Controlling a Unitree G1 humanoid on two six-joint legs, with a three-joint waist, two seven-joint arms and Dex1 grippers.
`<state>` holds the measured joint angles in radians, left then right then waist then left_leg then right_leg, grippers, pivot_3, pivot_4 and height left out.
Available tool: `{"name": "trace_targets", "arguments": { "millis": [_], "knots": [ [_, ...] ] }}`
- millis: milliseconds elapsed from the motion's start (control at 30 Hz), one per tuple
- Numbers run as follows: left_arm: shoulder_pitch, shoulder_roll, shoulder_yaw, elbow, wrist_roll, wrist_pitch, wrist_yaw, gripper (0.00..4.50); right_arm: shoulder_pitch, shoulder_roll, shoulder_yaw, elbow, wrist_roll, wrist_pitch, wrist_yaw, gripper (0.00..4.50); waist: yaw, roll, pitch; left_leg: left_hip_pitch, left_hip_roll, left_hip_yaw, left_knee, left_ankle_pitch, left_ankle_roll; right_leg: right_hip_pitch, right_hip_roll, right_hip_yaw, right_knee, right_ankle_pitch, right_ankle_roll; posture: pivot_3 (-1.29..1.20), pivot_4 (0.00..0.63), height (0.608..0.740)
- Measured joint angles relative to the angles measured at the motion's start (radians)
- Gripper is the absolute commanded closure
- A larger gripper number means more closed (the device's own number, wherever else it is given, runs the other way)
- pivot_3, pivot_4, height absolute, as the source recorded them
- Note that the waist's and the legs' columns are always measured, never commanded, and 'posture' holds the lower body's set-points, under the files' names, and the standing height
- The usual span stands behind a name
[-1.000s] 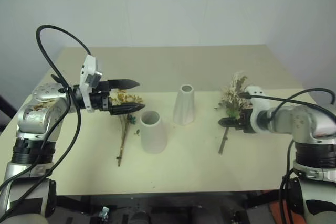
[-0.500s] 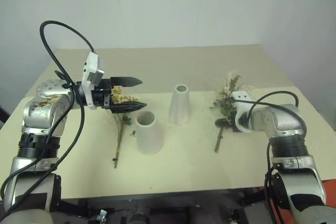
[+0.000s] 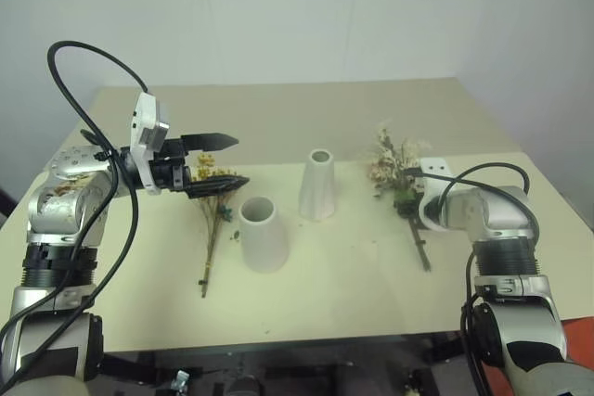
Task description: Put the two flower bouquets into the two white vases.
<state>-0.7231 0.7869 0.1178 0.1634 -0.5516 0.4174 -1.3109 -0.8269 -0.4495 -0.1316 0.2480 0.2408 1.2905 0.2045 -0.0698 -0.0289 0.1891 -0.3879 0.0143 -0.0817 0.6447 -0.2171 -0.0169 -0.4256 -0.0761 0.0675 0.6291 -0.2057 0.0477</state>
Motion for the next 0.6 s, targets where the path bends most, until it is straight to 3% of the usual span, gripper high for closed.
{"name": "trace_targets", "arguments": {
  "millis": [100,267,600],
  "knots": [
    [0.030,0.013,0.034,-0.021,-0.003,0.005,0.018,0.00,0.030,0.026,-0.080,-0.071,0.007,-0.076,-0.022,4.25,0.000,0.001,0.001,-0.002,0.000,0.000,0.000,0.000,0.000,-0.002,0.000,0.000,0.000,0.000,0.000,0.00,0.150,0.740],
    [0.047,0.015,0.083,-0.069,-0.039,0.026,0.046,0.00,0.075,0.109,-0.187,-0.235,0.021,-0.357,-0.039,4.25,-0.001,0.001,0.001,-0.001,0.000,0.000,-0.001,0.000,0.000,-0.002,0.000,0.000,0.000,0.000,0.000,0.00,0.150,0.740],
    [0.068,0.031,0.134,-0.083,-0.117,0.090,0.064,0.00,0.051,0.239,-0.238,-0.278,0.261,-0.690,0.174,4.25,-0.003,0.002,0.001,0.000,0.001,0.000,-0.001,0.000,0.000,-0.002,0.000,0.000,0.001,0.000,0.000,0.00,0.150,0.740]
  ]
}}
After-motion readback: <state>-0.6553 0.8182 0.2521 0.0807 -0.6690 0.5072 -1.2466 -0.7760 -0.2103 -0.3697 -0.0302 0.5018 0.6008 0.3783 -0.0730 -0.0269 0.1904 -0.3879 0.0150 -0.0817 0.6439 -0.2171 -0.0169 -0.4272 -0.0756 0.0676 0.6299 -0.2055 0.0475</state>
